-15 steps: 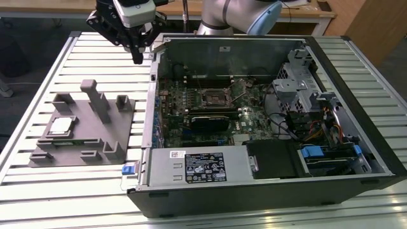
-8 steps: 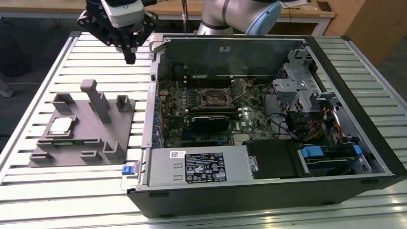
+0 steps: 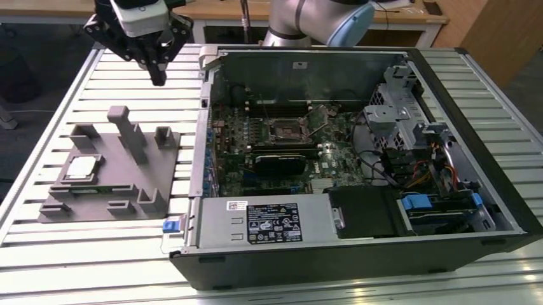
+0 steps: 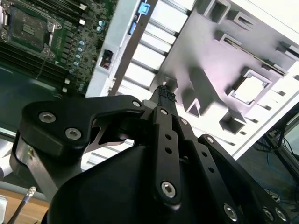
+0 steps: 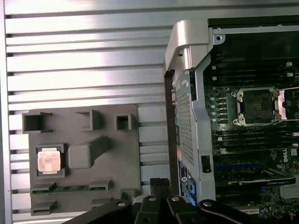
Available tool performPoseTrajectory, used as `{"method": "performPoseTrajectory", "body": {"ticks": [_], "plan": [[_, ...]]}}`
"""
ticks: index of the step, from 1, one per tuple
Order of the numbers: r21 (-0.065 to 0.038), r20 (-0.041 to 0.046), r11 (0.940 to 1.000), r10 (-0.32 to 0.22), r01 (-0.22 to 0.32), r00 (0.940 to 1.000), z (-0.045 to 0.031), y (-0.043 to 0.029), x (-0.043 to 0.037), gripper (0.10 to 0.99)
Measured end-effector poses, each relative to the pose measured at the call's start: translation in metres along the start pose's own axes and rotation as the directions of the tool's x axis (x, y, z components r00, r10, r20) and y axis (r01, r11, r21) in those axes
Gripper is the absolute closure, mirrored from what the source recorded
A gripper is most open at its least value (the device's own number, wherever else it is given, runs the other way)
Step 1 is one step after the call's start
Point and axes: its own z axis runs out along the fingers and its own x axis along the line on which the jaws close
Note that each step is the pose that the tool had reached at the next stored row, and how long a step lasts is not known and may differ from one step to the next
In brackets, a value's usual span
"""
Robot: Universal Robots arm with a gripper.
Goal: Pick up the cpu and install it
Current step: 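Reach for the cpu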
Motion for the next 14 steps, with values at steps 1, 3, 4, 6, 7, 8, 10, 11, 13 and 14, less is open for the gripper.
{"method": "performPoseTrajectory", "body": {"ticks": [1, 3, 4, 6, 7, 8, 10, 11, 13, 14], "plan": [[0.0, -0.0001, 1.0, 0.0, 0.0, 1.0, -0.0001, -0.0002, 0.0026, 0.98], [0.0, -0.0001, 1.0, 0.0, 0.0, 1.0, -0.0001, -0.0006, 0.0084, 0.98], [0.0, -0.0002, 1.0, 0.0, 0.0, 1.0, 0.0, -0.0008, 0.011, 0.98], [0.0, -0.0002, 1.0, 0.0, 0.0, 1.0, 0.0, -0.0012, 0.0159, 0.98], [0.0, -0.0003, 1.0, 0.0, 0.0, 1.0, 0.0001, -0.0014, 0.0181, 0.98], [0.0, -0.0004, 1.0, 0.0, 0.0, 1.0, 0.0001, -0.0016, 0.0201, 0.98], [0.0, -0.0008, 1.0, 0.0, 0.0, 1.0, 0.0001, -0.0018, 0.024, 0.98], [0.0, -0.0009, 1.0, 0.0, 0.0, 1.0, 0.0001, -0.002, 0.0262, 0.98], [0.0, -0.001, 1.0, 0.0, 0.0, 1.0, 0.0002, -0.0023, 0.0301, 0.98], [0.0, -0.0011, 1.0, 0.0, 0.0, 1.0, 0.0003, -0.0025, 0.0321, 0.98]]}}
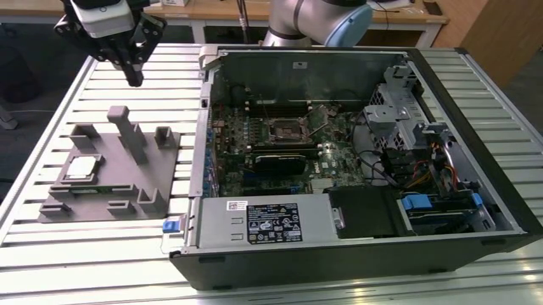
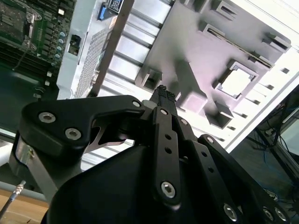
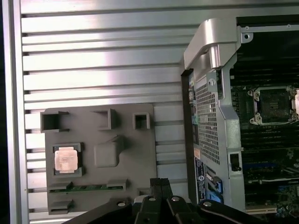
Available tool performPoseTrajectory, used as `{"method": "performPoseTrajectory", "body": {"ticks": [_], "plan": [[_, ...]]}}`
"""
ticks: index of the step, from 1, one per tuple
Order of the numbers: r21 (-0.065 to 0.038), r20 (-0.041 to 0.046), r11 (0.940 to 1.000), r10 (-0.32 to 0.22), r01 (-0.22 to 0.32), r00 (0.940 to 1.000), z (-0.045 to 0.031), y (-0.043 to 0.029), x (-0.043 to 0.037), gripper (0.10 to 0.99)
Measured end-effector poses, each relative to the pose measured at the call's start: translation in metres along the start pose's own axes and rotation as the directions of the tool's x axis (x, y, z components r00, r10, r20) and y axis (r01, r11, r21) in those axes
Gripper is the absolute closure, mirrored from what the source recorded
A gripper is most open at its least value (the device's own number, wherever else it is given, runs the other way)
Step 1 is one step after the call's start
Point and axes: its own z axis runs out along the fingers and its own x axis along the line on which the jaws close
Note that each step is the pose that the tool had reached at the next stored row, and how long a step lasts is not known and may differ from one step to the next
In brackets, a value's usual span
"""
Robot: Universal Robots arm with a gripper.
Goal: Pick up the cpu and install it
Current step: 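Reach for the cpu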
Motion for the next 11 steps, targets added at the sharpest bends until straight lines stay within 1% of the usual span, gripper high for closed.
{"method": "performPoseTrajectory", "body": {"ticks": [11], "plan": [[0.0, -0.0004, 1.0, 0.0, 0.0, 1.0, 0.0002, -0.0016, 0.0205, 0.98]]}}
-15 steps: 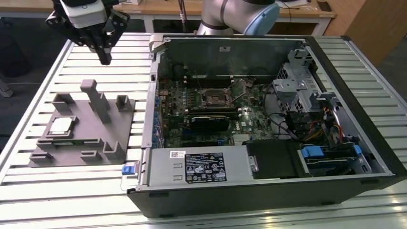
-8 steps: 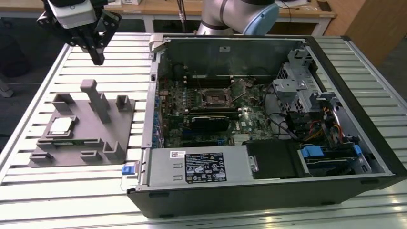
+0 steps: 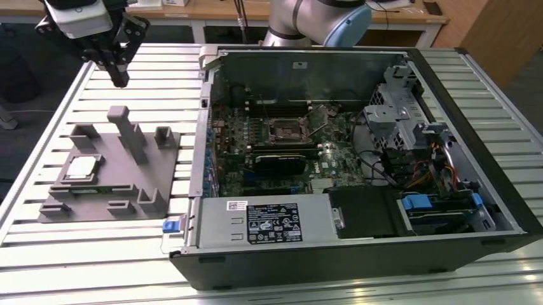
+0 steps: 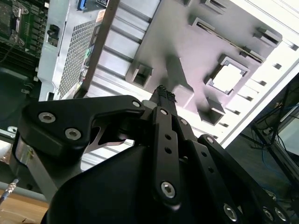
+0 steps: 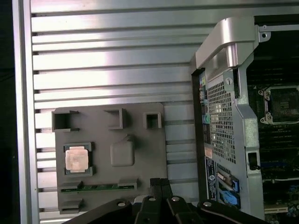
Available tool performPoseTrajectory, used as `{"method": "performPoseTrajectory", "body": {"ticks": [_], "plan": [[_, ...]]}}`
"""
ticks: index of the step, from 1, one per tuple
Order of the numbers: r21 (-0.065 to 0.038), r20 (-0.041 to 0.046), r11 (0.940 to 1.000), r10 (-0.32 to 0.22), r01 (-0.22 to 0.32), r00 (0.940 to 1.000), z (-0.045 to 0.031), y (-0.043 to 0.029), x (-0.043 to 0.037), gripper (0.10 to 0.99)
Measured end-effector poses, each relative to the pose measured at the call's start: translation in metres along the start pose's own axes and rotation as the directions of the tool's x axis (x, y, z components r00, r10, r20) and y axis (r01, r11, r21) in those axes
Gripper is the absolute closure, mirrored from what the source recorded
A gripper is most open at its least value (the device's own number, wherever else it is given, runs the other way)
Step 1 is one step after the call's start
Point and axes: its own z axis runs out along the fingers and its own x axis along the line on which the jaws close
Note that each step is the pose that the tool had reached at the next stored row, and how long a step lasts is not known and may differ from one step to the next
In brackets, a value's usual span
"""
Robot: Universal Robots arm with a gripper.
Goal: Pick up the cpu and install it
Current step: 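Reach for the cpu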
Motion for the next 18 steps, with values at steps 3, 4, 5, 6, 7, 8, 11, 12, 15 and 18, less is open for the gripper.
{"method": "performPoseTrajectory", "body": {"ticks": [3, 4, 5, 6, 7, 8, 11, 12, 15, 18], "plan": [[0.0, 0.0, 1.0, 0.0, 0.0, 1.0, 0.0, -0.0004, 0.0062, 0.98], [0.0, -0.0001, 1.0, 0.0, 0.0, 1.0, 0.0, -0.0006, 0.008, 0.98], [0.0, 0.0, 1.0, 0.0, 0.0, 1.0, 0.0001, -0.0007, 0.0098, 0.98], [0.0, 0.0, 1.0, 0.0, 0.0, 1.0, 0.0001, -0.0009, 0.0115, 0.98], [0.0, -0.0001, 1.0, 0.0, 0.0, 1.0, 0.0, -0.001, 0.0133, 0.98], [0.0, -0.0001, 1.0, 0.0, 0.0, 1.0, 0.0001, -0.0011, 0.0151, 0.98], [0.0, -0.0001, 1.0, 0.0, 0.0, 1.0, 0.0001, -0.0015, 0.0204, 0.98], [0.0, 0.0, 1.0, 0.0, 0.0, 1.0, 0.0002, -0.0017, 0.022, 0.98], [0.0, -0.0002, 1.0, 0.0, 0.0, 1.0, 0.0002, -0.0021, 0.0272, 0.98], [0.0, -0.0005, 1.0, 0.0, 0.0, 1.0, 0.0003, -0.0024, 0.0315, 0.98]]}}
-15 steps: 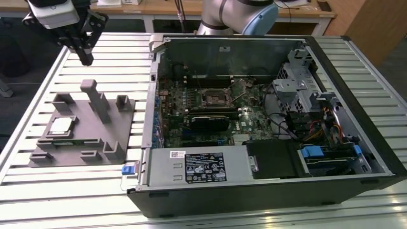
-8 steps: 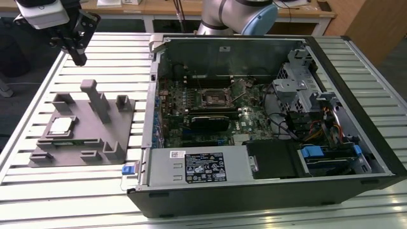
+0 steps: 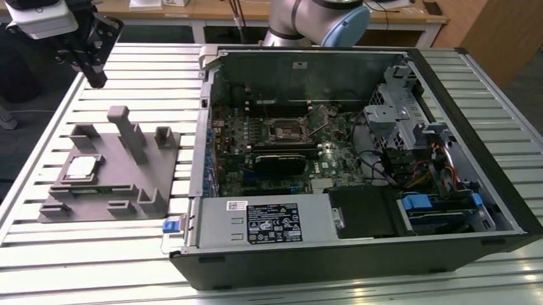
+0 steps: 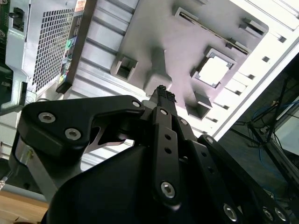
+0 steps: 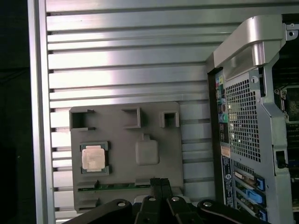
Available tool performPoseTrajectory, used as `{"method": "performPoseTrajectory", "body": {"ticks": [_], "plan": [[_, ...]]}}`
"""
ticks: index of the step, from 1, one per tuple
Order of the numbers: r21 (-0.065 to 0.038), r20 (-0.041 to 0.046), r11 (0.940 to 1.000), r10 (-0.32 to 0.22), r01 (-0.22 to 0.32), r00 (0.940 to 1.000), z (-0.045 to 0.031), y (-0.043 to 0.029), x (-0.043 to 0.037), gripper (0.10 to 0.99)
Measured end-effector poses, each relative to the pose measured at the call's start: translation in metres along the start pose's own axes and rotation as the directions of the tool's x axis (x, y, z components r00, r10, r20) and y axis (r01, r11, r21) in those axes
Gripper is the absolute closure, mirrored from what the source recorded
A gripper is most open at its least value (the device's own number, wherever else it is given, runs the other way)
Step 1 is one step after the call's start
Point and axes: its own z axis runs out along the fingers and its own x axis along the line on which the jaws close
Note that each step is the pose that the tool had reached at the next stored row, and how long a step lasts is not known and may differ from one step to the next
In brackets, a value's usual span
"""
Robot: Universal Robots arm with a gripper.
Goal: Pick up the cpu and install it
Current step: 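Reach for the cpu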
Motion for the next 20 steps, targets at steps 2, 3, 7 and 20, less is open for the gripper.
{"method": "performPoseTrajectory", "body": {"ticks": [2, 3, 7, 20], "plan": [[0.0, -0.0003, 1.0, 0.0, 0.0, 1.0, 0.0001, -0.0002, 0.0031, 0.98], [0.0, -0.0003, 1.0, 0.0, 0.0, 1.0, 0.0002, -0.0004, 0.0048, 0.98], [0.0, -0.0006, 1.0, 0.0, 0.0, 1.0, 0.0004, -0.0009, 0.0109, 0.98], [0.0, -0.002, 1.0, 0.0, 0.0, 1.0, 0.0008, -0.0024, 0.0304, 0.98]]}}
